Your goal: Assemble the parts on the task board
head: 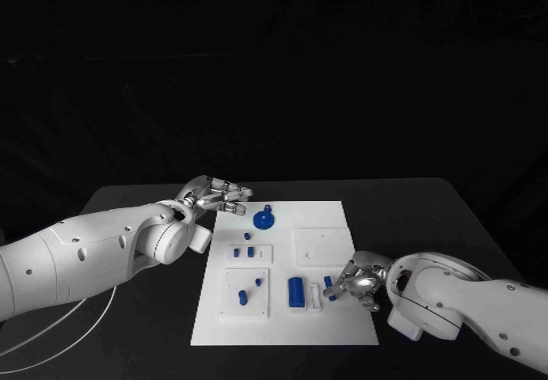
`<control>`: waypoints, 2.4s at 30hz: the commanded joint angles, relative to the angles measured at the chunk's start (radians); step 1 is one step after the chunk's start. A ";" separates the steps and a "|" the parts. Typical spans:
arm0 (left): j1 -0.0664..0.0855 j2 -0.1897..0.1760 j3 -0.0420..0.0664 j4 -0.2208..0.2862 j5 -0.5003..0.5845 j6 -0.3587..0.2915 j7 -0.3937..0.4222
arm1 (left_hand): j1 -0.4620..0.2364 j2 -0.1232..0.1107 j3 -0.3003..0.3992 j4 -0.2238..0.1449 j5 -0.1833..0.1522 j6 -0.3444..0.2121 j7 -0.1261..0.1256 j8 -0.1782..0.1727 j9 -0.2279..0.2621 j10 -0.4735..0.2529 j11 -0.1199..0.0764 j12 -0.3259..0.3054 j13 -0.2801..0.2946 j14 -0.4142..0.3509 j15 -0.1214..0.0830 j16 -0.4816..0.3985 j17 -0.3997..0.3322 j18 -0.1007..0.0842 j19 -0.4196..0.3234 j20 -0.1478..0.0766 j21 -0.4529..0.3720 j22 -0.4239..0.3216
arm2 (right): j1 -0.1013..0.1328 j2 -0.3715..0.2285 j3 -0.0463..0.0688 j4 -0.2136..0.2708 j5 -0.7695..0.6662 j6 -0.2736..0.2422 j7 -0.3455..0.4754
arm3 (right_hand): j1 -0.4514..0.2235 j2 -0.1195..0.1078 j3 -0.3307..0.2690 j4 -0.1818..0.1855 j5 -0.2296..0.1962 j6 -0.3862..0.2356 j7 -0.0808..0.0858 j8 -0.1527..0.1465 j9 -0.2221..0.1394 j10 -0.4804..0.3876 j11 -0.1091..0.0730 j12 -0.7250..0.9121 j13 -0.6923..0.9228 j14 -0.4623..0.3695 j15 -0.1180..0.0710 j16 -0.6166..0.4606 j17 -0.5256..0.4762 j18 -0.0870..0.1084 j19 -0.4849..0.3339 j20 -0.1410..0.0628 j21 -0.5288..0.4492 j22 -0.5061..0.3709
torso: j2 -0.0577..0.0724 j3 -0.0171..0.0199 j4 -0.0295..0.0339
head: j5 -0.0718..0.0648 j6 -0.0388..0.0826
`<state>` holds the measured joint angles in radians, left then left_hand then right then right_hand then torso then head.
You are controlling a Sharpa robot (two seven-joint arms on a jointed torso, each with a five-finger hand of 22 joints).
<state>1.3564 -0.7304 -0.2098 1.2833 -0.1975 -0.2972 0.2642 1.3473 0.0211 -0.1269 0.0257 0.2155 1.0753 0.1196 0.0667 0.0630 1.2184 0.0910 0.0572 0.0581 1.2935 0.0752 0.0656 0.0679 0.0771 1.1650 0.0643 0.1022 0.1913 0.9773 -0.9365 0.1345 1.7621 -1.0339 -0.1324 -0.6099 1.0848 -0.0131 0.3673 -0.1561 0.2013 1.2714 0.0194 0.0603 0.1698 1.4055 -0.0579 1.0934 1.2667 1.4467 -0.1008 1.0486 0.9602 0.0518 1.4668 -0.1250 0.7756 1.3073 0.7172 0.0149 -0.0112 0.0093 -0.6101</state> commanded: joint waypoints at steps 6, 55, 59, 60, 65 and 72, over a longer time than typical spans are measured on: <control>0.001 0.000 0.001 0.005 -0.004 0.010 0.004 | 0.002 0.008 0.000 0.003 0.004 0.002 0.003 -0.003 0.000 0.004 0.003 0.002 0.000 0.006 -0.001 -0.004 0.001 -0.020 -0.004 -0.006 0.005 0.001 | -0.004 0.033 -0.020 -0.003 -0.019 -0.017 -0.030 | 0.003 0.011 0.049 -0.052 0.000 0.010 -0.001 0.004 -0.002 0.002 -0.003 -0.004 -0.002 0.000 -0.006 0.001 -0.001 -0.007 0.056 -0.005 0.002 0.073 | 0.001 0.0017 -0.0023 | 0.007 -0.004; 0.001 -0.003 0.001 0.009 -0.006 0.009 0.003 | 0.009 0.013 0.006 0.004 0.073 0.000 0.002 -0.003 0.000 0.002 0.002 0.002 0.000 0.005 -0.001 -0.004 0.001 -0.019 -0.005 -0.007 0.006 0.001 | -0.004 0.080 -0.040 -0.030 -0.005 0.003 -0.037 | 0.013 -0.076 -0.273 0.272 -0.103 0.019 0.004 0.004 -0.035 -0.005 0.002 -0.008 -0.010 0.000 -0.006 0.002 0.005 0.000 0.056 -0.004 0.002 0.073 | 0.001 0.0023 -0.0022 | 0.019 -0.002; 0.001 -0.003 0.001 0.009 -0.006 0.012 -0.001 | 0.006 0.010 0.005 0.007 0.066 -0.001 0.003 -0.003 0.000 0.002 0.003 0.002 0.000 0.005 -0.001 -0.004 0.001 -0.020 -0.005 -0.006 0.006 0.001 | -0.004 0.077 -0.040 -0.029 0.001 -0.001 -0.029 | 0.018 -0.016 -0.394 0.229 -0.074 0.016 0.005 0.004 -0.031 -0.005 0.002 -0.005 -0.010 -0.001 -0.005 0.001 0.006 0.000 0.056 -0.004 0.001 0.074 | 0.001 0.0019 -0.0013 | 0.019 0.000; 0.001 -0.003 0.001 0.009 -0.006 0.012 -0.001 | 0.006 0.009 0.005 0.008 0.064 -0.001 0.003 -0.003 0.000 0.002 0.003 0.002 0.000 0.005 -0.001 -0.004 0.001 -0.020 -0.005 -0.006 0.006 0.001 | -0.004 0.077 -0.040 -0.029 0.002 -0.001 -0.026 | 0.020 -0.015 -0.395 0.226 -0.074 0.016 0.004 0.004 -0.031 -0.005 0.002 -0.006 -0.011 0.000 -0.005 0.001 0.006 0.000 0.056 -0.004 0.002 0.074 | 0.001 0.0018 -0.0019 | 0.019 0.001; 0.001 -0.002 0.001 0.008 -0.006 0.011 -0.002 | 0.006 0.009 0.005 0.008 0.064 -0.001 0.003 -0.003 0.000 0.002 0.003 0.002 0.000 0.005 -0.001 -0.004 0.001 -0.020 -0.005 -0.006 0.006 0.001 | -0.004 0.072 -0.040 -0.027 0.005 -0.003 -0.019 | 0.025 -0.011 -0.394 0.217 -0.073 0.016 0.004 0.003 -0.032 -0.005 0.002 -0.005 -0.011 0.000 -0.006 0.001 0.007 0.000 0.056 -0.004 0.002 0.074 | 0.001 0.0020 -0.0020 | 0.018 0.000; 0.001 -0.003 0.001 0.008 -0.006 0.011 -0.003 | 0.009 0.007 0.007 0.010 0.064 -0.002 0.003 -0.003 0.000 0.002 0.003 0.002 0.000 0.005 -0.001 -0.004 0.001 -0.019 -0.005 -0.006 0.006 0.001 | -0.005 0.061 -0.040 -0.030 0.006 0.009 0.005 | 0.067 -0.009 -0.375 0.163 -0.070 0.014 0.003 0.003 -0.034 -0.007 0.001 -0.006 -0.011 -0.001 -0.007 -0.002 0.005 0.000 0.056 -0.005 -0.002 0.073 | 0.001 0.0022 -0.0019 | 0.013 0.003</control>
<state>1.3565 -0.7342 -0.2097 1.2892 -0.2003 -0.2962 0.2580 1.3553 0.0290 -0.1206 0.0319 0.2853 1.0753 0.1196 0.0667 0.0631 1.2184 0.0910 0.0572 0.0581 1.2935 0.0752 0.0656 0.0679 0.0769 1.1611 0.0605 0.1022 0.1913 0.9749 -0.8740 0.0957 1.7329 -1.0318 -0.1473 -0.6304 1.1472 -0.0219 -0.0068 0.0112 0.1317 1.2922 0.0200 0.0698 0.1379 1.4063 -0.0558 1.0902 1.2561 1.4463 -0.1048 1.0485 0.9657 0.0525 1.4668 -0.1249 0.7757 1.3078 0.7182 0.0170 -0.0130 0.0227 -0.6095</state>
